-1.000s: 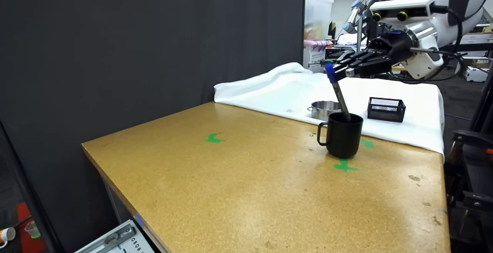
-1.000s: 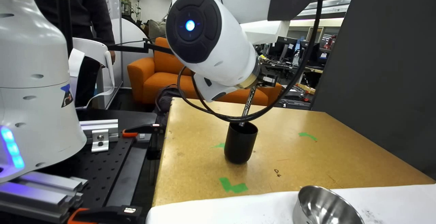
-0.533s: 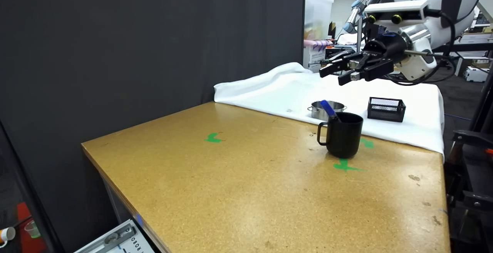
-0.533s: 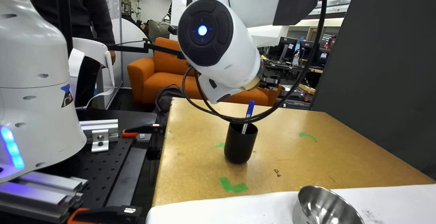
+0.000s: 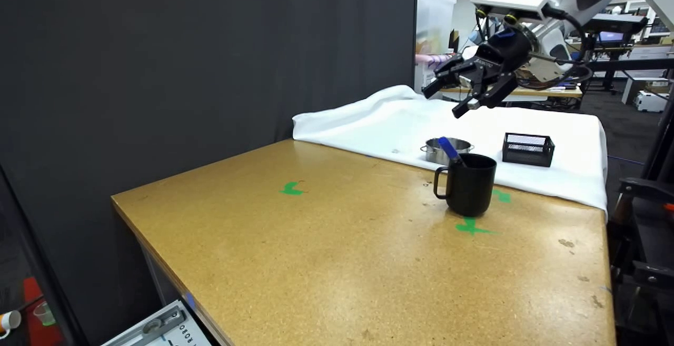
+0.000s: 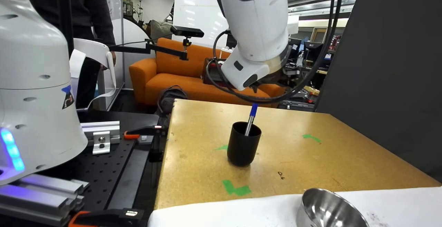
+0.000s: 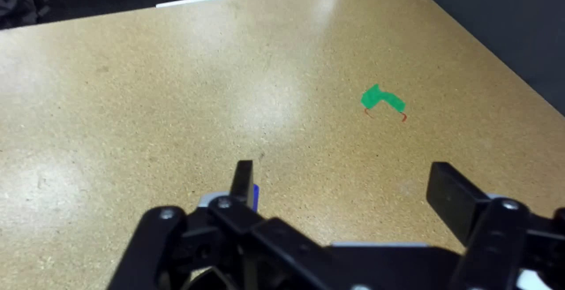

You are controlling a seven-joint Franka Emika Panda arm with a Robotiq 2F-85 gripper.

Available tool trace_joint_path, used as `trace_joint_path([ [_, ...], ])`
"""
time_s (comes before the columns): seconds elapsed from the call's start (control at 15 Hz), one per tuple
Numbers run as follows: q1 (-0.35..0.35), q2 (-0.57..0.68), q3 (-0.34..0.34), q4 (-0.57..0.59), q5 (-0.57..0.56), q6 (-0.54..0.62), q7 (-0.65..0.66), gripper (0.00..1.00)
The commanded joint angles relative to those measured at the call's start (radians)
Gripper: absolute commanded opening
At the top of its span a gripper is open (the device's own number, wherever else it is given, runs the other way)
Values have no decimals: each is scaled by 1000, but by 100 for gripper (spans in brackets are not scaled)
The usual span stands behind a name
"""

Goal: Put the blue marker in the black mug

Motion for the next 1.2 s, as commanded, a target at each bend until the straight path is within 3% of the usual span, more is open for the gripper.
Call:
trace_joint_path([
  [0.0,14,-83,88,21,-143,147,218,100],
  [0.2,18,-181,140,2,-345,189,470,100],
  [0.4,-11,-335,177,4,-559,122,713,100],
  [0.6,5,-462,142,48,-814,41,944,100],
  [0.67,189,-544,-49,80,-793,-26,935,100],
  [0.73,200,-570,-89,102,-855,-84,976,100],
  [0.8,163,-573,-69,121,-930,-103,1026,100],
  [1.0,288,-651,-247,183,-990,-226,1057,100],
  [1.13,406,-649,-399,198,-1079,-266,1105,100],
])
